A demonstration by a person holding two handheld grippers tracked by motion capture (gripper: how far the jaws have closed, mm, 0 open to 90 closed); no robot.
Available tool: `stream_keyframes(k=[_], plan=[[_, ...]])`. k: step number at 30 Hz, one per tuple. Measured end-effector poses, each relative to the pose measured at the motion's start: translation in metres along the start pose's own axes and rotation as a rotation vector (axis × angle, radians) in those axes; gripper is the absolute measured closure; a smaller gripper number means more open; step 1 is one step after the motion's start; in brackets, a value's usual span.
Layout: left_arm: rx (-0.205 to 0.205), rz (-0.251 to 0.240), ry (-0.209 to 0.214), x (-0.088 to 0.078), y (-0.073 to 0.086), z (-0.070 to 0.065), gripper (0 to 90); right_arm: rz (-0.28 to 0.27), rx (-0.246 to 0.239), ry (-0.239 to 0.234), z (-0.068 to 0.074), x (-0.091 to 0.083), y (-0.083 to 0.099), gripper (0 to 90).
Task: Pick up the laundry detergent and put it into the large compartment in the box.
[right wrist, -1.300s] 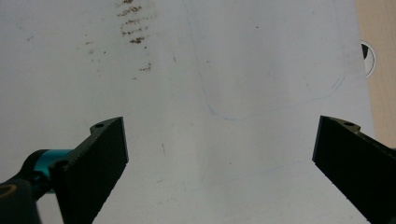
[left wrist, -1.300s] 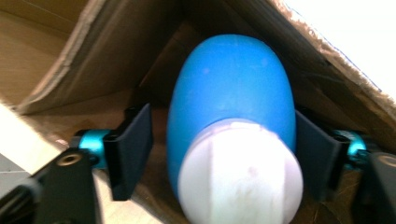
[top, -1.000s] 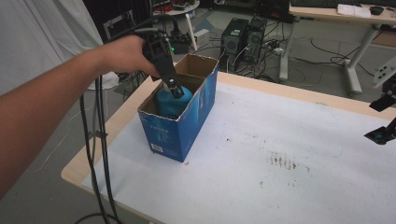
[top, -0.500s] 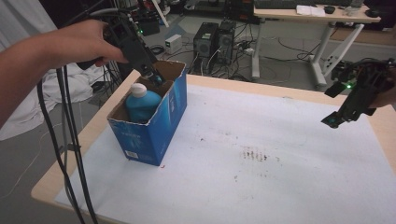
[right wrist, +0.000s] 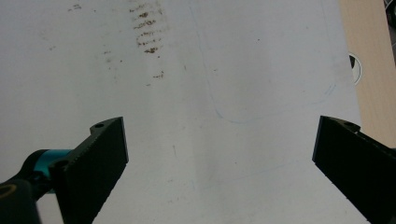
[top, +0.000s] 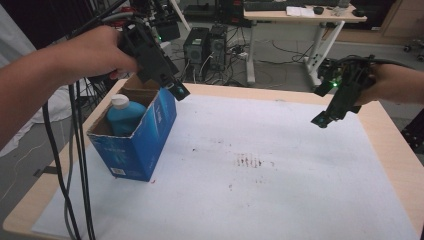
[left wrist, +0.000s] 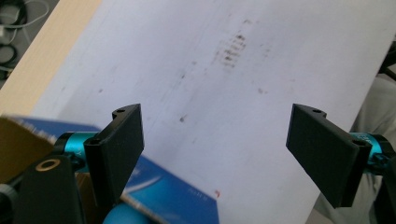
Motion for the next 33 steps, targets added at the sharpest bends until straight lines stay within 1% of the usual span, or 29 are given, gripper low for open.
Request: stream_keyframes(k=[1,3,5,6,7,8,10,11,13,14,19,23,25,26,29,30,33], plan=[[0.014,0.005,0.013,0.004,-0.004,-0.002,19.2,-0.001,0.002,0.0,0.0,-0.001,0.0,2.5],[0.044,0.013,0.023,0.011,-0.011,-0.006,19.2,-0.012,-0.002,0.004,0.0,-0.001,0.0,2.5],[0.068,0.025,0.026,0.018,-0.018,-0.008,19.2,-0.017,0.006,0.003,0.001,-0.003,0.0,2.5],[0.075,0.033,0.023,0.022,-0.021,-0.009,17.1,-0.024,0.001,0.003,0.001,-0.002,-0.001,2.5],[0.079,0.041,0.016,0.026,-0.023,-0.009,11.7,-0.023,0.004,0.004,0.002,-0.003,0.0,2.5],[0.085,0.047,0.015,0.029,-0.025,-0.01,8.8,-0.017,0.005,0.003,0.003,-0.003,0.0,2.5],[0.093,0.057,0.013,0.035,-0.029,-0.011,7.5,-0.022,0.004,0.003,0.004,-0.002,0.001,2.5],[0.094,0.061,0.011,0.038,-0.031,-0.011,4.2,-0.024,0.007,0.003,0.005,-0.003,0.001,2.5],[0.099,0.063,0.011,0.043,-0.035,-0.011,3.4,-0.031,0.008,0.003,0.006,-0.002,0.001,2.4],[0.099,0.066,0.012,0.046,-0.037,-0.011,1.7,-0.029,0.011,0.001,0.006,-0.002,0.002,2.5],[0.123,0.121,-0.001,0.063,-0.045,-0.01,1.6,-0.03,0.013,-0.003,0.008,-0.001,0.004,2.5],[0.121,0.128,-0.015,0.077,-0.053,-0.008,1.6,-0.043,0.022,-0.005,0.008,0.0,0.008,2.5],[0.115,0.123,-0.01,0.084,-0.057,-0.008,1.6,-0.043,0.024,-0.008,0.008,0.003,0.01,2.5],[0.113,0.126,-0.003,0.087,-0.059,-0.008,1.6,-0.039,0.026,-0.01,0.009,0.004,0.012,2.5],[0.104,0.114,0.058,0.098,-0.063,-0.008,1.6,-0.039,0.032,-0.014,0.009,0.007,0.016,2.5],[0.102,0.113,0.069,0.102,-0.064,-0.008,1.6,-0.041,0.033,-0.016,0.009,0.008,0.017,2.5],[0.099,0.135,0.074,0.114,-0.066,-0.007,1.6,-0.04,0.037,-0.015,0.008,0.009,0.02,2.5]])
Point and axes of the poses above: each handheld gripper's, and its own axes: x roughly forward along the jaws, y roughly out of its underside, z roughly to its left, the point moved 3 cm from there along x, roughly forward along the jaws, and after that the axes turned 14 degrees about y, right-handed, at the moved point
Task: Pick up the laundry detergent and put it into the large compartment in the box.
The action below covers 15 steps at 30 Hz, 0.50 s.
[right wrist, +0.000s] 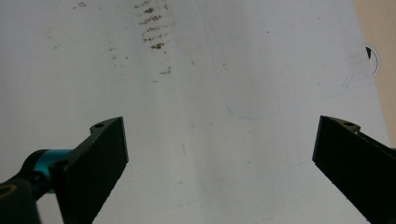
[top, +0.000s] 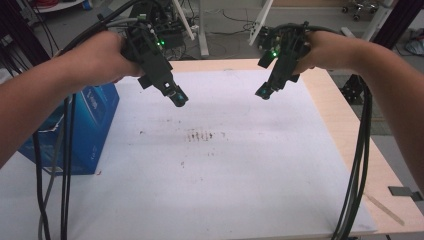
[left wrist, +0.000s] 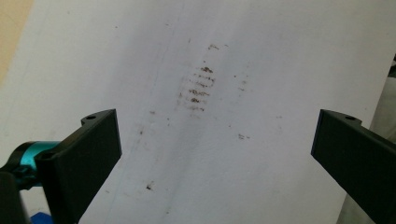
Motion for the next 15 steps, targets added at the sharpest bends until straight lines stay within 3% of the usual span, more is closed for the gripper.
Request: stream_keyframes(k=[8,15], plan=[[-0.028,0.004,0.029,0.021,-0.003,0.008,1.6,-0.007,0.005,-0.007,0.002,0.005,0.005,2.5],[-0.042,-0.004,0.045,0.029,-0.003,0.012,1.6,-0.002,-0.003,-0.013,0.004,0.009,0.006,2.5]])
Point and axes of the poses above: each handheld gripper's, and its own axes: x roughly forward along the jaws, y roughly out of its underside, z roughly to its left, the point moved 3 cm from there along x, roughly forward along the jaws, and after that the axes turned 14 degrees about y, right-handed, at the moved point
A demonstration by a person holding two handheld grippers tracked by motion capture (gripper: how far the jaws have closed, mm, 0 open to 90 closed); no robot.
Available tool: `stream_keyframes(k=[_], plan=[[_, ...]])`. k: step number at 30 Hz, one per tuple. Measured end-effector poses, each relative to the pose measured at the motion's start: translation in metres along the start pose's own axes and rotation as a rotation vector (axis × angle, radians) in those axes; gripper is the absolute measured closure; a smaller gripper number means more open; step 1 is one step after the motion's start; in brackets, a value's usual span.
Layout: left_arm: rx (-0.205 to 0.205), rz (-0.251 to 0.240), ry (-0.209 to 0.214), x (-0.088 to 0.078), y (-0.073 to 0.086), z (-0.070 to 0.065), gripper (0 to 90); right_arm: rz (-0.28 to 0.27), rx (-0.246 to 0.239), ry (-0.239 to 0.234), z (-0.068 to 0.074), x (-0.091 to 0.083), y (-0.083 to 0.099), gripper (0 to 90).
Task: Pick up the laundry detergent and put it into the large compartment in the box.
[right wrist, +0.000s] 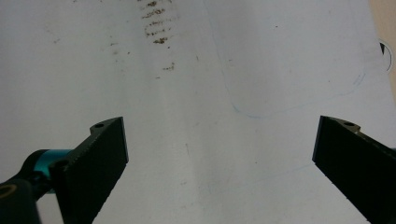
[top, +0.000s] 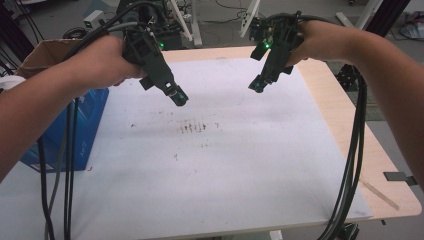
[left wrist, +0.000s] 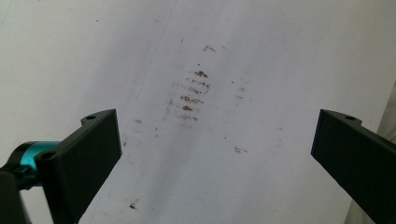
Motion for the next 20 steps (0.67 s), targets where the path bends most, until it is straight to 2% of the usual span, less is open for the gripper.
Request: stream_keyframes(k=[16,20], plan=[[-0.012,-0.001,0.015,0.003,0.008,0.003,1.6,0.005,0.002,-0.013,0.006,0.006,-0.001,2.5],[-0.021,-0.015,0.005,0.004,0.011,0.006,1.6,-0.025,0.005,-0.012,0.01,0.006,0.002,2.4]])
Point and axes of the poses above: each handheld gripper's, and its own axes: x roughly forward along the jaws, y roughly out of its underside, z roughly to its left, the point moved 3 cm from there along x, roughly forward along the jaws, and after that the axes turned 14 degrees about y, right-handed, at the moved point
